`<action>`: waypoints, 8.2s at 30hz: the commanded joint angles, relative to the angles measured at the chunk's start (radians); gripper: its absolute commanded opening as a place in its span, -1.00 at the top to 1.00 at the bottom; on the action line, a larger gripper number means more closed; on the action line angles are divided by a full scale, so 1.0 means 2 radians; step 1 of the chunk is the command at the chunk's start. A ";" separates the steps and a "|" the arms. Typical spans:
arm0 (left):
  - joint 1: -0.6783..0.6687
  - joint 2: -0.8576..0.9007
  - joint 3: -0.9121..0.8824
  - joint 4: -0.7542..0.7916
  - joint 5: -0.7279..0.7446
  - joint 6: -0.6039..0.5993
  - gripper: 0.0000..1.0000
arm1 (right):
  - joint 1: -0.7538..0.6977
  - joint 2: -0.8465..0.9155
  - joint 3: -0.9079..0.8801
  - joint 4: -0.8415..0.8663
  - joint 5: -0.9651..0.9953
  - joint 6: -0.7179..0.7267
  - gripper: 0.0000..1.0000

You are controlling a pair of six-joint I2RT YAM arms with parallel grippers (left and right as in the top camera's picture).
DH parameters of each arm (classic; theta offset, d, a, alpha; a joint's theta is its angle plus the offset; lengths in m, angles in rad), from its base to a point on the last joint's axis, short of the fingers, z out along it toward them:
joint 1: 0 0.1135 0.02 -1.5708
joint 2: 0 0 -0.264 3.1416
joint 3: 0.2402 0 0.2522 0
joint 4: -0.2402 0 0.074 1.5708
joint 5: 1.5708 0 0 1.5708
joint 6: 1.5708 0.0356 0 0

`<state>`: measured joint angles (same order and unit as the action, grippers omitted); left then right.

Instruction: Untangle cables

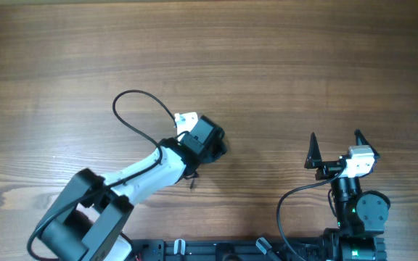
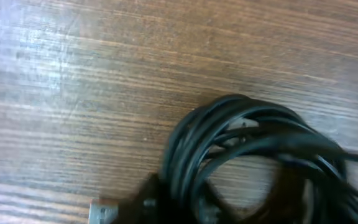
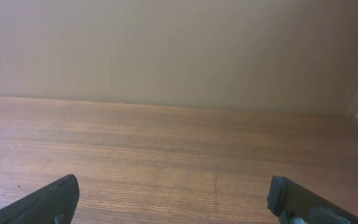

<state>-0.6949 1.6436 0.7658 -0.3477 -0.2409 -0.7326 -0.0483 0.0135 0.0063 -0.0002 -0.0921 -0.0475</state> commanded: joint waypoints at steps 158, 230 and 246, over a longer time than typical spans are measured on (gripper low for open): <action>0.235 -0.133 0.141 -0.217 0.282 -0.218 0.92 | 0.225 0.694 0.219 0.449 -0.408 0.417 -0.76; 0.038 -0.133 0.141 -0.078 0.155 0.127 0.92 | 0.235 0.638 0.219 0.351 -0.337 0.542 0.91; 0.032 -0.134 0.141 -0.078 0.200 0.136 0.92 | 0.235 0.638 0.219 0.257 -0.217 0.547 0.91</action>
<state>-0.6273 1.3766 1.0447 -0.5205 0.0662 -0.4992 0.4248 1.3014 0.4385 0.5385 -0.6487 1.0618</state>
